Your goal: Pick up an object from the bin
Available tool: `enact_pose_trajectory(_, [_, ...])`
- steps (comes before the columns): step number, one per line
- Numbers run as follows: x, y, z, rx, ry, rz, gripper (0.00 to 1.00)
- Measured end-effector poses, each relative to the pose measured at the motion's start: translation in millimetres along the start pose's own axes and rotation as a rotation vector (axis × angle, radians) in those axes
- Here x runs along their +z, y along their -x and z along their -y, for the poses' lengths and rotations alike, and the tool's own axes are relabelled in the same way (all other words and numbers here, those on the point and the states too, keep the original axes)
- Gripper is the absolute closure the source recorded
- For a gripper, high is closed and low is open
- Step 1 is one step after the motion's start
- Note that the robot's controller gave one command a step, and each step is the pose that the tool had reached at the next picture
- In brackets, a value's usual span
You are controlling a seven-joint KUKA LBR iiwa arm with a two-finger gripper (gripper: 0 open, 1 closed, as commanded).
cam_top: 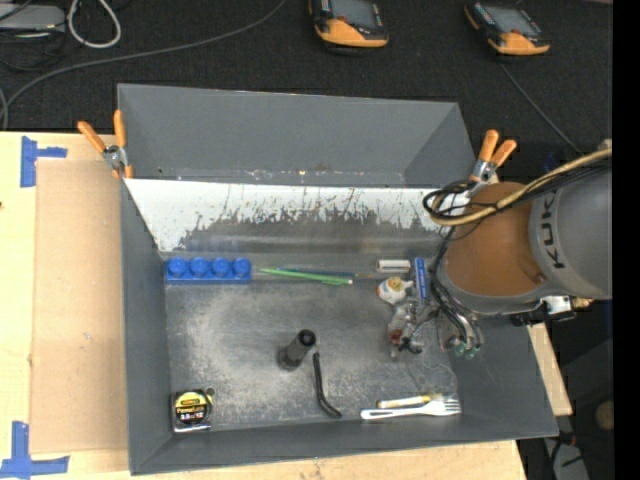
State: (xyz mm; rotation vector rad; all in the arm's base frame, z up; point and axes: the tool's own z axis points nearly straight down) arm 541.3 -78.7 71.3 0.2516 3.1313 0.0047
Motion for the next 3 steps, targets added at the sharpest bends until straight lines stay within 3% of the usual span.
enact_pose_trajectory(1, [-0.2,0.0,0.0,0.0,0.0,0.0,1.0])
enact_pose_trajectory(2, [-33.8,-3.4,-0.2,-0.001,0.001,-0.012,1.0])
enact_pose_trajectory(3, [-66.5,-2.8,-0.2,-0.001,0.001,-0.01,1.0])
